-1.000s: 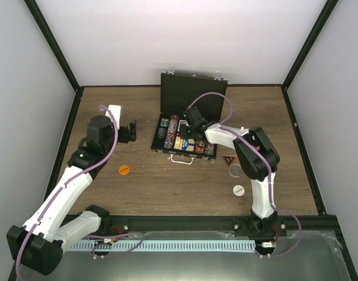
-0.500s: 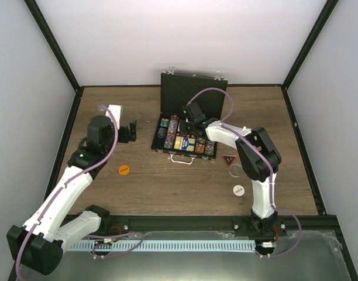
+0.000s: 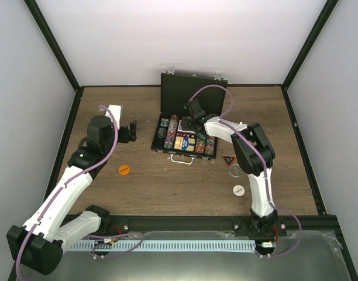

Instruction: Pack up texas hold em set

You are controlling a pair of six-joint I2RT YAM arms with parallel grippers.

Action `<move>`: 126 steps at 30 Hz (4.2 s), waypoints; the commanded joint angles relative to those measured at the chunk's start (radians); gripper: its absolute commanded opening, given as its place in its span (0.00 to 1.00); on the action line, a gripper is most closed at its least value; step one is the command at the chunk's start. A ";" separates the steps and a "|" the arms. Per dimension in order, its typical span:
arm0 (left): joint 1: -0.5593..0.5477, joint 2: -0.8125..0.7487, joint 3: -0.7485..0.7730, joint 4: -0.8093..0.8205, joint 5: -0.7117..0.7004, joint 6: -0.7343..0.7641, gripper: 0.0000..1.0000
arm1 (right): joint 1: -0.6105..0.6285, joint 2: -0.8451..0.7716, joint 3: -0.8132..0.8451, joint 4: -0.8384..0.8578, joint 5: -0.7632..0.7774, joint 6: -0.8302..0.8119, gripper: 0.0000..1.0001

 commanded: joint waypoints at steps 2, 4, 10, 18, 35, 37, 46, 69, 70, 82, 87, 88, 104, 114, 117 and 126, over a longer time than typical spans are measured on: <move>0.003 0.000 -0.010 0.009 0.012 0.012 1.00 | -0.004 0.053 0.013 -0.033 0.021 -0.001 0.33; 0.003 0.000 -0.010 0.009 0.011 0.012 1.00 | -0.004 0.062 0.005 -0.033 0.019 -0.001 0.33; 0.003 0.003 -0.011 0.008 0.005 0.012 1.00 | -0.004 0.018 -0.015 -0.035 0.013 -0.017 0.35; 0.003 -0.015 -0.016 0.011 -0.025 0.012 1.00 | -0.003 -0.246 -0.150 -0.037 -0.034 -0.068 0.55; 0.003 -0.070 -0.024 0.030 -0.106 0.006 1.00 | -0.293 -0.810 -0.743 -0.288 -0.040 0.206 1.00; 0.003 -0.073 -0.027 0.030 -0.103 0.006 1.00 | -0.313 -0.834 -0.787 -0.306 -0.017 0.251 1.00; 0.003 -0.072 -0.029 0.029 -0.093 0.006 1.00 | -0.300 -0.778 -0.815 -0.380 0.008 0.294 1.00; 0.004 -0.050 -0.028 0.030 -0.066 0.003 1.00 | -0.184 -0.681 -0.791 -0.416 0.034 0.315 0.84; 0.004 -0.050 -0.029 0.031 -0.066 0.003 1.00 | -0.184 -0.682 -0.790 -0.415 0.037 0.314 0.81; 0.004 -0.052 -0.027 0.027 -0.064 0.003 1.00 | -0.185 -0.726 -0.796 -0.388 0.061 0.297 0.73; 0.003 -0.053 -0.028 0.026 -0.064 0.003 1.00 | -0.185 -0.692 -0.790 -0.383 0.074 0.302 0.77; 0.003 -0.053 -0.028 0.026 -0.065 0.003 1.00 | -0.185 -0.688 -0.791 -0.382 0.077 0.302 0.78; 0.003 -0.056 -0.027 0.028 -0.064 0.003 1.00 | -0.185 -0.726 -0.776 -0.397 0.044 0.287 0.56; 0.003 -0.056 -0.027 0.030 -0.054 0.003 1.00 | -0.172 -0.761 -0.546 -0.249 -0.068 0.134 0.53; 0.003 -0.054 -0.028 0.030 -0.053 0.003 1.00 | -0.134 -0.642 -0.434 -0.197 -0.093 0.098 0.52; 0.004 -0.040 -0.031 0.033 -0.044 0.005 1.00 | -0.042 -0.236 -0.084 -0.131 -0.111 0.003 0.53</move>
